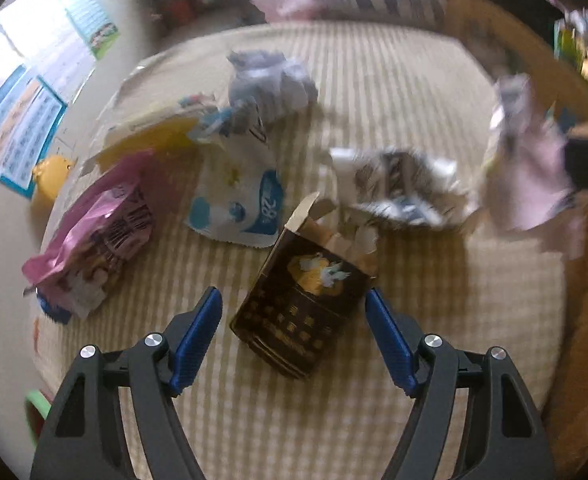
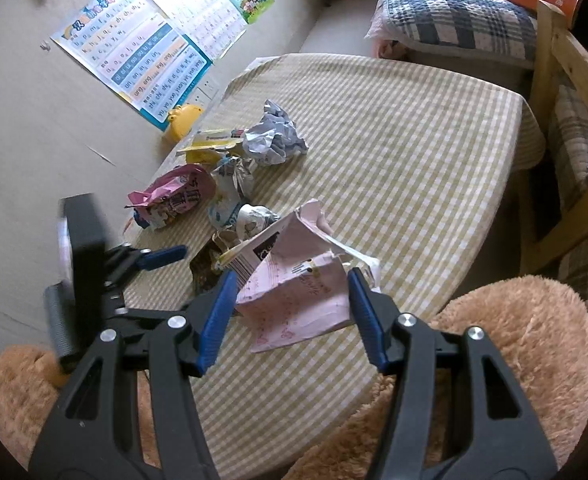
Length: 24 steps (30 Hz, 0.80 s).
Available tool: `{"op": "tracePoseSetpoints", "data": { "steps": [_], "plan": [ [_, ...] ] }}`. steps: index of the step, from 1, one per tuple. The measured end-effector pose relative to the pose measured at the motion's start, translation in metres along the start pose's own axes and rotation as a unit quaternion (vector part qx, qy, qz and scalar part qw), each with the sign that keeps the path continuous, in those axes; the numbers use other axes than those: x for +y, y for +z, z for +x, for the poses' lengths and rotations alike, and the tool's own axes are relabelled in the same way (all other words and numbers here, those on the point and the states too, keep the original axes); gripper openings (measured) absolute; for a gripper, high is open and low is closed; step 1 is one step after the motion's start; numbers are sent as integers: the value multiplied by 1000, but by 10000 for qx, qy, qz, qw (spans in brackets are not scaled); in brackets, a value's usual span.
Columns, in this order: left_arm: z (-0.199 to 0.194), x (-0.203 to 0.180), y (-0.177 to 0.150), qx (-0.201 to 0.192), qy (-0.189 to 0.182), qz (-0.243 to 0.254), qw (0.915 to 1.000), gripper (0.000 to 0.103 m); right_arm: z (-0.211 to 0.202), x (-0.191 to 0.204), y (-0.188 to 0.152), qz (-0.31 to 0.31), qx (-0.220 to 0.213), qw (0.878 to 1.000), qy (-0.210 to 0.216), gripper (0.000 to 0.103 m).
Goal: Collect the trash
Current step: 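Grasp the dark cigarette box with the left gripper while the right grasps pink paper carton, then carry the cigarette box and pink paper carton toward the bucket with both grippers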
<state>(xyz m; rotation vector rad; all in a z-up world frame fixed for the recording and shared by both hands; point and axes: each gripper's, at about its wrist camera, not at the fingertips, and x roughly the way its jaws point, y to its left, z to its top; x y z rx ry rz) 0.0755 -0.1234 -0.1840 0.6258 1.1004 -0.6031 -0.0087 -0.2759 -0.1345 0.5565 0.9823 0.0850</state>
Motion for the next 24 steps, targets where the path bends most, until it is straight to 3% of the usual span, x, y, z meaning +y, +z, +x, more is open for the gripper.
{"op": "tracePoseSetpoints", "data": {
  "steps": [2,4,5,14,20,24],
  "plan": [
    [6,2,3,74,-19,-29,10000,72,-1,0,-1,13,-9,10000,28,55],
    [5,7,5,60,-203,-248,9995,60,-1,-1,-1,17,-7,10000,50,55],
    [4,10,5,83,-284,-413,9987,60,0,-1,-1,15,-3,10000,58,55],
    [-15,17,-17,-102,-223,-1033,9944,47,1,-1,-1,0,22,10000,89,55],
    [-36,31,-36,-374,-273,-1772,9831,47,2,-1,0,-35,43,10000,44,55],
    [-49,45,-49,-489,-416,-2447,9675,47,3,0,-1,-63,58,10000,6,56]
  ]
}}
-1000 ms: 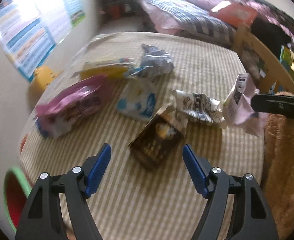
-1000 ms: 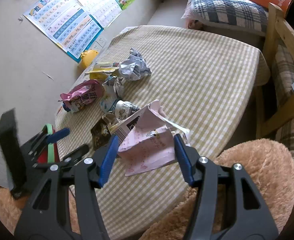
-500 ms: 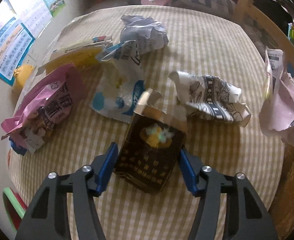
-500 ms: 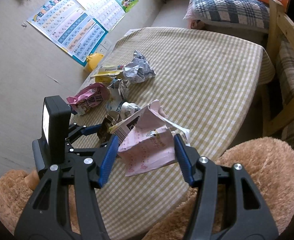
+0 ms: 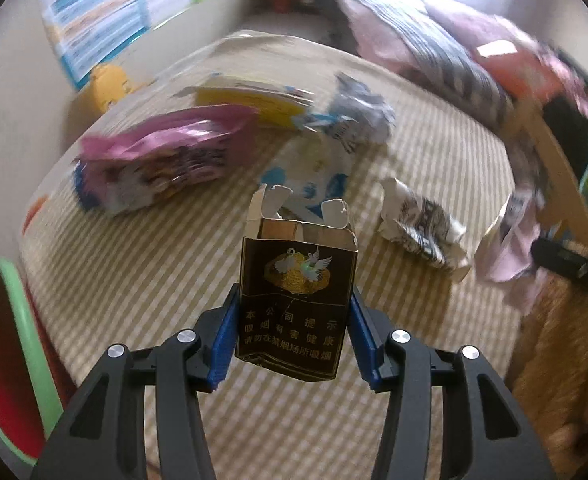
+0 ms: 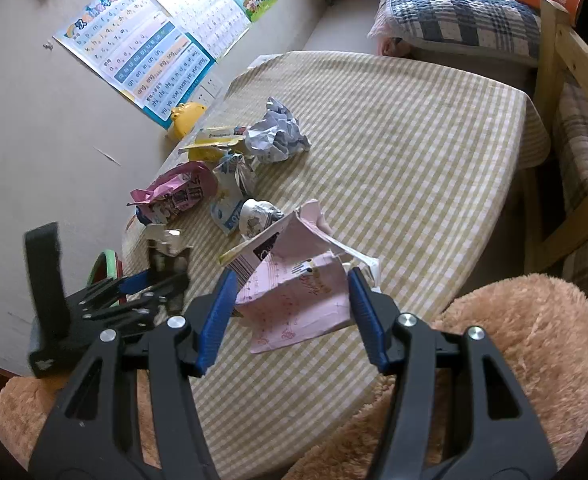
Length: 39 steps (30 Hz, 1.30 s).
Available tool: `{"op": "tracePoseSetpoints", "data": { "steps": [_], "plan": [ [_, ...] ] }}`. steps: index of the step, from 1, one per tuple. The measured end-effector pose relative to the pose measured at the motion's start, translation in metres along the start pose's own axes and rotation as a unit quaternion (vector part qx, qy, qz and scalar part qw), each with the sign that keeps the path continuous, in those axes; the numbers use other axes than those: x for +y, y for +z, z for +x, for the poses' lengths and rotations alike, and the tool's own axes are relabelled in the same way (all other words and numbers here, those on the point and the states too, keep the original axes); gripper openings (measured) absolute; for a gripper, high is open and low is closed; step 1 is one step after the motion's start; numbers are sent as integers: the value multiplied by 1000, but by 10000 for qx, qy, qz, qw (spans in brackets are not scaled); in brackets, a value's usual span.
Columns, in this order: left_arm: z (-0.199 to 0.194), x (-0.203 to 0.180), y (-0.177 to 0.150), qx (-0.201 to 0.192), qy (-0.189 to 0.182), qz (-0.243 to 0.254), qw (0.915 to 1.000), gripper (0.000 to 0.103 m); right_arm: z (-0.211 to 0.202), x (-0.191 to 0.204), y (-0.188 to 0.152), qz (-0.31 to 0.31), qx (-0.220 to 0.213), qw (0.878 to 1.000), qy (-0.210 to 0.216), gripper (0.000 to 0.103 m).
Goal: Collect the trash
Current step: 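Carry the cigarette box and pink paper carton toward the bucket with both grippers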
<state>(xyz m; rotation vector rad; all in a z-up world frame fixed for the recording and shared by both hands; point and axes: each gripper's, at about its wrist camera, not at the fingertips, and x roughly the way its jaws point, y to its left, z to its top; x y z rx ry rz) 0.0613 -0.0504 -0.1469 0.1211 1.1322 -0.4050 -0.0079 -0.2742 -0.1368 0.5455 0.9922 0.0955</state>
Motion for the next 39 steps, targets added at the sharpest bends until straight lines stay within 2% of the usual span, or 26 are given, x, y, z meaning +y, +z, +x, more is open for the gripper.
{"op": "tracePoseSetpoints", "data": {
  "steps": [3,13,29,39],
  "plan": [
    [-15,8,-6,-157,-6,-349,9993,47,1,1,-1,-34,22,10000,-34,55],
    [-47,21,-15,-633,326,-435,9965,47,4,15,-5,-230,114,9996,-136,55],
    [-62,45,-26,-796,372,-800,9929,48,5,64,-9,-723,150,9973,-44,55],
    [-60,56,-32,-756,342,-962,9919,48,10,75,-14,-795,252,9965,-46,55]
  ]
}}
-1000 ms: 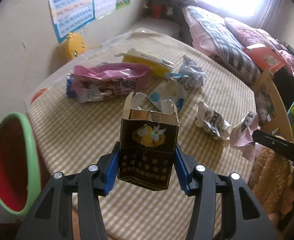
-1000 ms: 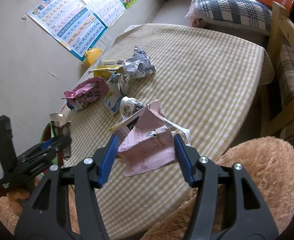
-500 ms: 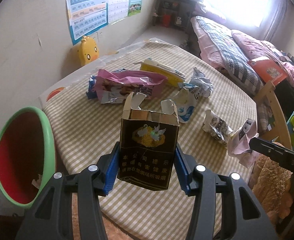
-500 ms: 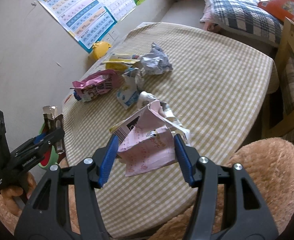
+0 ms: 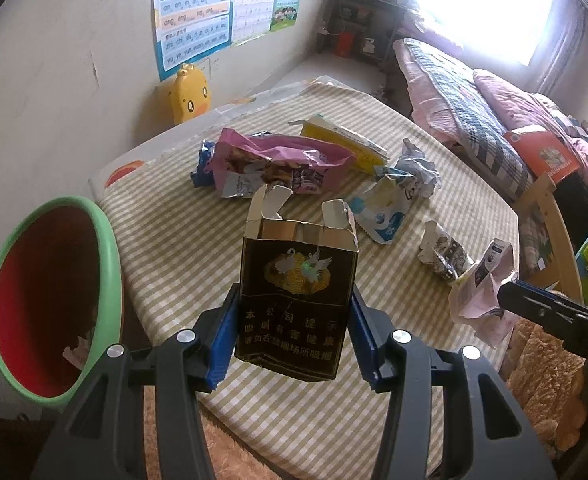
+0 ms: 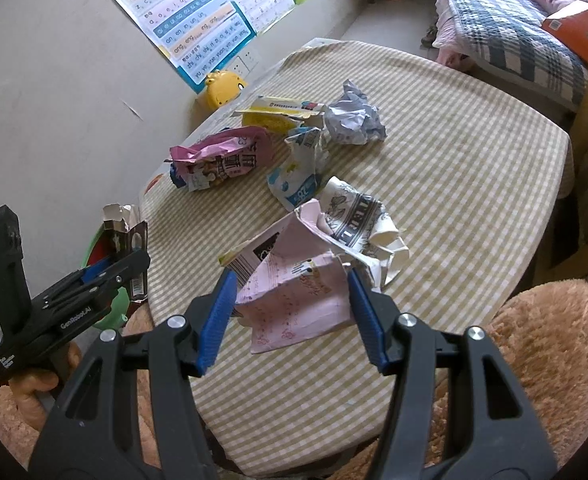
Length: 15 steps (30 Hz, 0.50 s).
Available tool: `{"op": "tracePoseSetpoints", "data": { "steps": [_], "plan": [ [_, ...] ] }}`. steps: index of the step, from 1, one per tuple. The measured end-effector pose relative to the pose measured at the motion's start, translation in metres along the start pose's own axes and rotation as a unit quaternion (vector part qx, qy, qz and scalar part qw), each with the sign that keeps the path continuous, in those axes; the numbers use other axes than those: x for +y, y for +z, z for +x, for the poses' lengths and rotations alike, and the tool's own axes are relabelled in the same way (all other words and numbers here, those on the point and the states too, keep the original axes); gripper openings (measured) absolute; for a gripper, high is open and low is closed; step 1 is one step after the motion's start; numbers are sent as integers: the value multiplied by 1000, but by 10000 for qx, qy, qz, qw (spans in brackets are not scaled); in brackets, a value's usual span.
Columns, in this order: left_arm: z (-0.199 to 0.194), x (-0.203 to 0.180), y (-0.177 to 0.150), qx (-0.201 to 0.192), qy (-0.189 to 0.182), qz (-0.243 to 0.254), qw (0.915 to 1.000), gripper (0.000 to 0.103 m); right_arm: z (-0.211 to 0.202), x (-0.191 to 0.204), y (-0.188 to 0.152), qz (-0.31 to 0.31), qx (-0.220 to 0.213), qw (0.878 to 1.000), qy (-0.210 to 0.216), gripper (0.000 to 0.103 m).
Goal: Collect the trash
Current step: 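Carry the cigarette box and pink paper carton toward the bucket with both grippers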
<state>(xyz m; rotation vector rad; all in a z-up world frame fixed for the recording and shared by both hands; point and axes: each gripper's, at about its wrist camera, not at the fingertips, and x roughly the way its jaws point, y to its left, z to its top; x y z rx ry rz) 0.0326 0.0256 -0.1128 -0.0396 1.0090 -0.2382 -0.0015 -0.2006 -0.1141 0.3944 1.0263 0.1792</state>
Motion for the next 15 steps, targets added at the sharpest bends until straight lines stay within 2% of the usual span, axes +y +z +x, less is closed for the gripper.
{"op": "tracePoseSetpoints", "data": {
  "steps": [15],
  "plan": [
    [7,4,-4,151,4,-50,9999,48,4,1,-3,58,105,9999,58,55]
  ]
}}
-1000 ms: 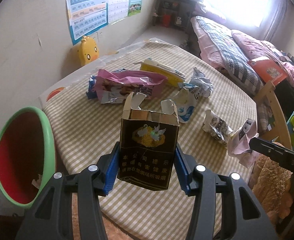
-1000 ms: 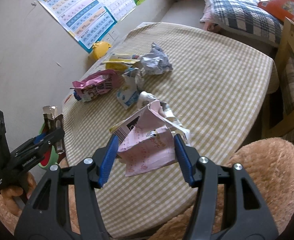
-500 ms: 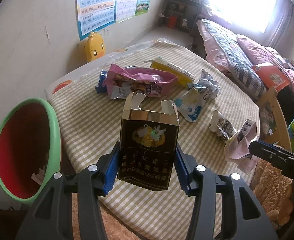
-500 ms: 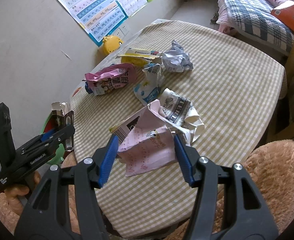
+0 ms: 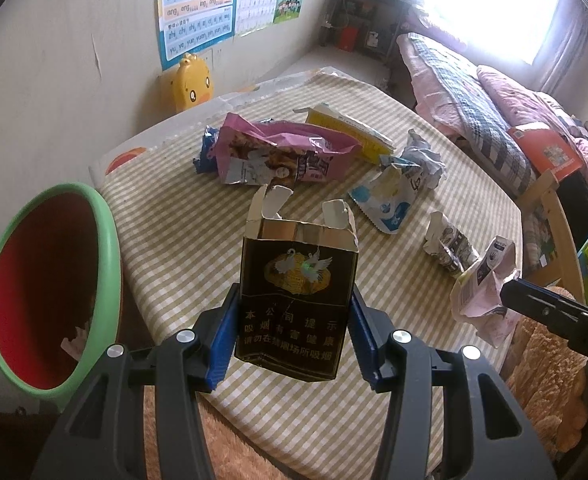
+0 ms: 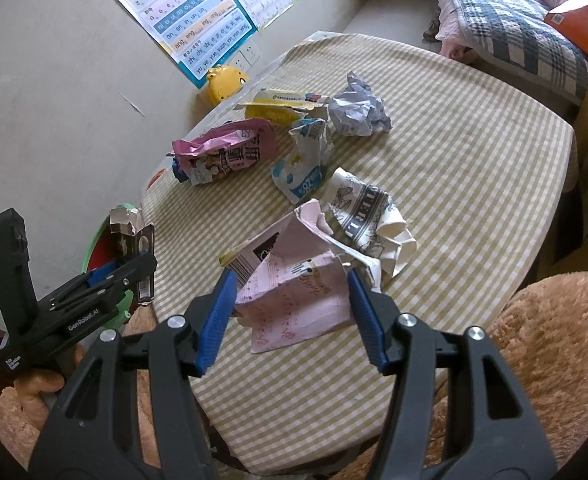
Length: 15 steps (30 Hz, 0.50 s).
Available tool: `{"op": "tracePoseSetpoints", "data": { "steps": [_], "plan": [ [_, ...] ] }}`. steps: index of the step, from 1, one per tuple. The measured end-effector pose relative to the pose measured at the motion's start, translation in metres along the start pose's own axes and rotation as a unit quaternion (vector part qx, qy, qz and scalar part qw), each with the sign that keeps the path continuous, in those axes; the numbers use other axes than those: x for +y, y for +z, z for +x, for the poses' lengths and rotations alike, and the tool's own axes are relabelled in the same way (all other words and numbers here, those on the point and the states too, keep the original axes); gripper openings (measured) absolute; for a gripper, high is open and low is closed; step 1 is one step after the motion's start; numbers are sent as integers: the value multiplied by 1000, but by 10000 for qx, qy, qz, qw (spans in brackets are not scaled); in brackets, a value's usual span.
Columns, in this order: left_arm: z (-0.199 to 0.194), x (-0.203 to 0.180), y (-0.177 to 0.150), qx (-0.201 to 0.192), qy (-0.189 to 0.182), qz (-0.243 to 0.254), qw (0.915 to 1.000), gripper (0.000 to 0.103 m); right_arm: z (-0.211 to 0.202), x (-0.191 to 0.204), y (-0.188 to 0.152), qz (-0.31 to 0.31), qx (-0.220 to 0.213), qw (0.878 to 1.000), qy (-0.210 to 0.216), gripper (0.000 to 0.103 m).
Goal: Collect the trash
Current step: 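Carry the cigarette box and pink paper carton toward the bucket with both grippers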
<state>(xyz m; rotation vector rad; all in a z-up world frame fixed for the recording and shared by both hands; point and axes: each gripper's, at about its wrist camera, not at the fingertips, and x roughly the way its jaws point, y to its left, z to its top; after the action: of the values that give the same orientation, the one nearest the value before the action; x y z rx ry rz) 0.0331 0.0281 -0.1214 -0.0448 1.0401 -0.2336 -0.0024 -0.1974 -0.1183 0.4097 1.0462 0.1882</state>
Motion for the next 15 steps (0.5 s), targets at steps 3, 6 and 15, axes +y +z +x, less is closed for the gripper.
{"op": "tracePoseSetpoints", "data": {
  "steps": [3,6,15],
  "plan": [
    [1,-1,-1,43,5,1,10000,48,1,-1,0,31,13,10000,2,55],
    [2,0,-2,70,7,-5,10000,48,0,-1,-1,48,19,10000,9,55],
    [1,2,-2,36,29,-38,10000,48,0,-1,0,28,10,10000,10,55]
  ]
}}
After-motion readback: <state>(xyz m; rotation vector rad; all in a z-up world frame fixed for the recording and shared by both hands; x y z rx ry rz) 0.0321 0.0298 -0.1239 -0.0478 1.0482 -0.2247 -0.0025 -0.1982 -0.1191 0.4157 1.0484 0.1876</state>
